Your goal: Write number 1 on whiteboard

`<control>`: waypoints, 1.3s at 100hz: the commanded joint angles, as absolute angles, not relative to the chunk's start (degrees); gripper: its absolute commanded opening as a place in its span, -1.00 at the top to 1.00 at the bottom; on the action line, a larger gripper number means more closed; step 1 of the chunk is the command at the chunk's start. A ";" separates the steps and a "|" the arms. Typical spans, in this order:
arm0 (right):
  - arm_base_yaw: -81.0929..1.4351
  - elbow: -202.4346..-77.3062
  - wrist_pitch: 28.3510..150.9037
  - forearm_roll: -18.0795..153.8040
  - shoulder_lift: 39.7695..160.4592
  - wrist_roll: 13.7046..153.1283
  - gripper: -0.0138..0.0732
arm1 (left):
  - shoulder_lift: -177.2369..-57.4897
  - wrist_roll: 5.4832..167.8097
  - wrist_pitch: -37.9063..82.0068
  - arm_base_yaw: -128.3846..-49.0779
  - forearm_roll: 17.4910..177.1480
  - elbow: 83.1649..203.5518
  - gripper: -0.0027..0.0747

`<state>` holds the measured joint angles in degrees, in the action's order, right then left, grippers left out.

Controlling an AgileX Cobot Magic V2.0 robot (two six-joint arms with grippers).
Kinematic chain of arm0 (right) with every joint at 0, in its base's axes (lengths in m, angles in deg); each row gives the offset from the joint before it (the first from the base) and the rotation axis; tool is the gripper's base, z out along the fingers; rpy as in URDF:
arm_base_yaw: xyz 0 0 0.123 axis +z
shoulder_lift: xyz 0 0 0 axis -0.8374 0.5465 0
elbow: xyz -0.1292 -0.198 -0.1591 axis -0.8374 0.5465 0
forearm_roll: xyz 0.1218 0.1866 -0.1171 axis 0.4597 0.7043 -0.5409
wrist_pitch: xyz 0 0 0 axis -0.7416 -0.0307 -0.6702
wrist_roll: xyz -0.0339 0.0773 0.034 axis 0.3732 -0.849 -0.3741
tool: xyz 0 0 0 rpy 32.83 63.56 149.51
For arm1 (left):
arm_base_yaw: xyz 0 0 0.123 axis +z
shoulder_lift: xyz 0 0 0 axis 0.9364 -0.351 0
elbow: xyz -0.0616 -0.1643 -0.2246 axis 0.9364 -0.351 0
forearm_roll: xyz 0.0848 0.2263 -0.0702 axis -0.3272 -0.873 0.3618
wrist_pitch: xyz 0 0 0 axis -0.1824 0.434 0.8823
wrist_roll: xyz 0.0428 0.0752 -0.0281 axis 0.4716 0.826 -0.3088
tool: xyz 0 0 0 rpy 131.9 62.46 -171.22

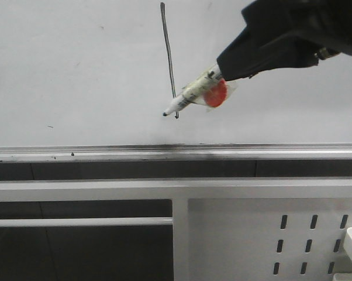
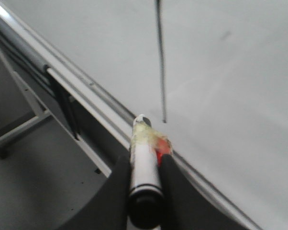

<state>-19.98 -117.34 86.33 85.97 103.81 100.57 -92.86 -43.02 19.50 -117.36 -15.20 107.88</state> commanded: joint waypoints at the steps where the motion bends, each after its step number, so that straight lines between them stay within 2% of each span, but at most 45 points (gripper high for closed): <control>1: -17.77 -119.12 86.72 86.63 100.76 101.37 0.85 | -93.29 -40.43 11.58 -117.25 -19.48 110.98 0.98; 20: -16.24 -122.93 98.96 82.97 101.03 101.37 0.85 | -98.00 -32.89 4.82 -117.25 -19.48 111.35 0.98; 27: -16.24 -125.14 102.75 81.83 101.90 101.37 0.85 | -101.15 -32.29 2.96 -117.25 -19.48 111.35 0.91; 34: -16.24 -127.52 105.65 80.72 102.70 101.37 0.85 | -104.57 -28.72 -0.28 -117.25 -19.48 111.45 0.71; 49: -15.75 -132.03 109.22 80.61 104.01 101.37 0.85 | -111.58 -26.45 -1.09 -117.25 -19.48 113.20 0.07; 57: -14.88 -133.90 109.37 80.61 104.52 101.37 0.85 | -114.50 -25.24 -0.47 -117.25 -19.48 114.89 -0.05; 104: -13.04 -136.20 110.70 80.61 105.44 101.37 0.85 | -120.27 -23.91 0.77 -117.25 -19.48 118.60 0.02; 107: -13.04 -136.20 110.70 80.61 105.44 101.37 0.85 | -120.27 -23.91 0.77 -117.25 -19.48 118.60 0.10; 111: -13.04 -136.20 110.70 80.61 105.44 101.37 0.85 | -120.27 -23.91 0.77 -117.25 -19.48 118.60 0.30; 121: -13.04 -136.20 110.70 80.61 105.44 101.37 0.85 | -120.27 -23.91 0.56 -117.25 -19.48 118.60 0.98; 130: -13.04 -136.20 110.70 80.61 105.44 101.37 0.85 | -120.27 -23.79 0.56 -117.25 -19.48 118.60 0.98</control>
<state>-13.15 -134.28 113.44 80.03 106.24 100.68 -121.04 -22.73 0.14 -117.36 -21.18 116.52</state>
